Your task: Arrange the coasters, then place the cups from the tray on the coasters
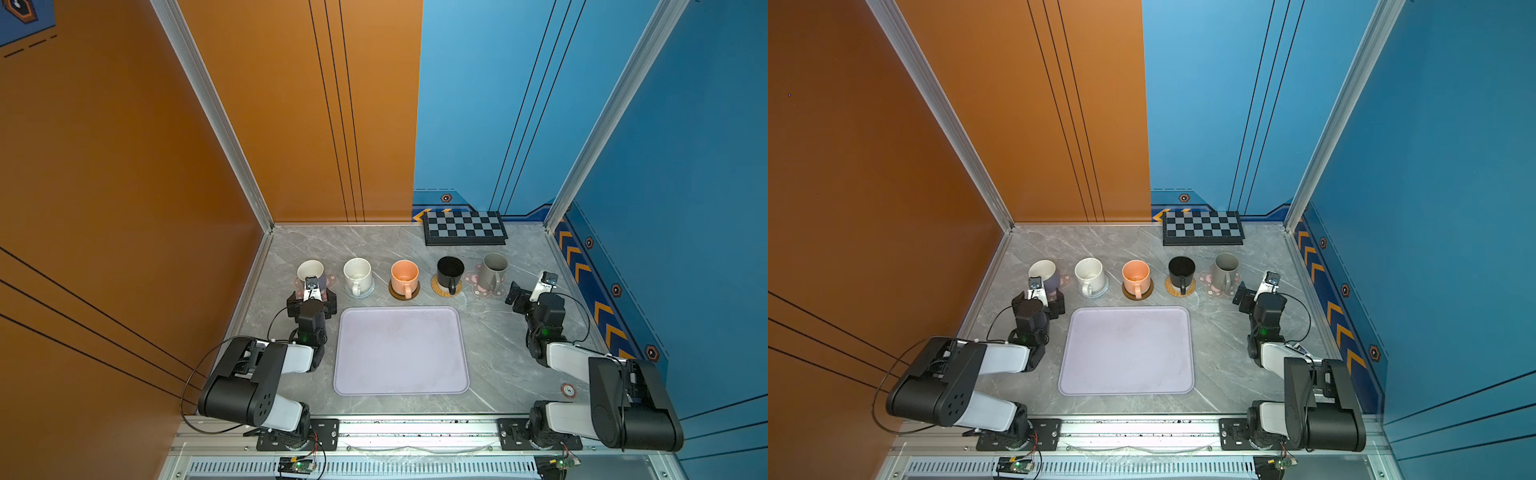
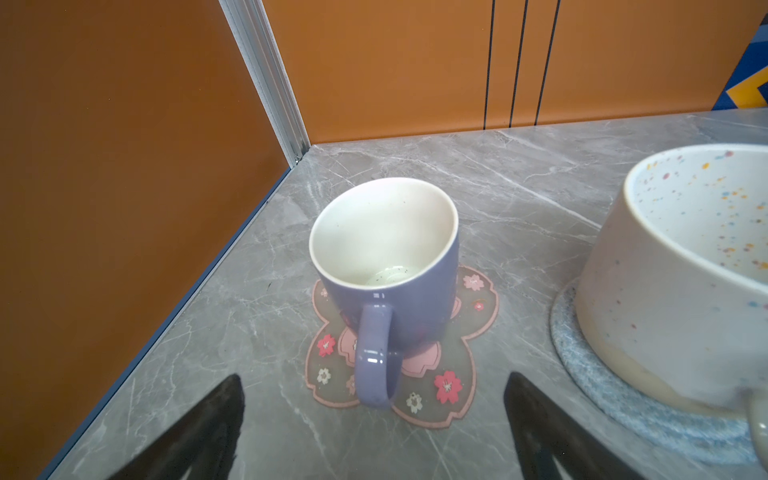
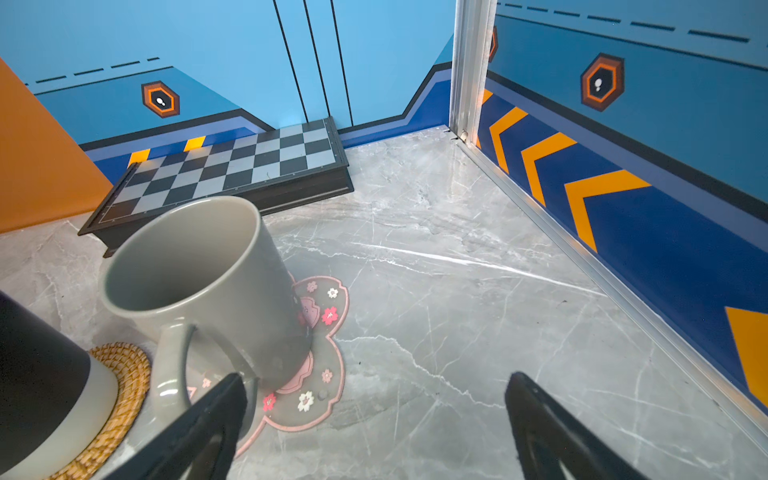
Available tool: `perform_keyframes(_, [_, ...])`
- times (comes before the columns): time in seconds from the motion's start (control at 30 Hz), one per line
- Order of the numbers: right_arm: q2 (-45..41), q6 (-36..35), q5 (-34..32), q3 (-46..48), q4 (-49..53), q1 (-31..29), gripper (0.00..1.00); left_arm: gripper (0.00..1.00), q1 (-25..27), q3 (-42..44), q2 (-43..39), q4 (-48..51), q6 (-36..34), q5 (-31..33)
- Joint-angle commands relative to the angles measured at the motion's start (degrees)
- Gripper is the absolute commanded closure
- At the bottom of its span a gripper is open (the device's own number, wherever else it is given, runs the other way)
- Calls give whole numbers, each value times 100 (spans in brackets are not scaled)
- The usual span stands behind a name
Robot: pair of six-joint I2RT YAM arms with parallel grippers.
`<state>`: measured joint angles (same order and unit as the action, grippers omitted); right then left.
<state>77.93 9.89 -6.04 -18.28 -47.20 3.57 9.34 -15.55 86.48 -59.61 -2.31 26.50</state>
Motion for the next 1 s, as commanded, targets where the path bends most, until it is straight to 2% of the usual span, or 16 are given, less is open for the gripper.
perform_keyframes(0.0, [410,72,194,212,-886,115,1,2,-106,81,92,-592,-48,-164])
perform_keyframes(0.17, [441,-15,439,196,-866,117,0,2,-185,224,524,-1318,-32,-255])
perform_keyframes(0.23, [536,-134,711,162,-903,113,0,2,-204,203,496,-1213,-8,-264])
perform_keyframes(0.37, [1210,-408,1204,189,-1709,-27,0,2,-231,64,459,-916,29,-268])
perform_keyframes(0.4, [1083,-452,1322,135,-1440,10,0,2,-246,19,446,-823,46,-279])
perform_keyframes(0.47, [1042,-434,974,25,-1083,-38,0,2,-282,-57,425,-639,70,-320])
perform_keyframes(0.73, [1077,-480,494,-201,-702,-253,0,2,-475,-514,365,345,250,-562])
perform_keyframes(0.97, [1066,-504,361,-238,-633,-305,0,2,-584,-487,339,354,332,-694])
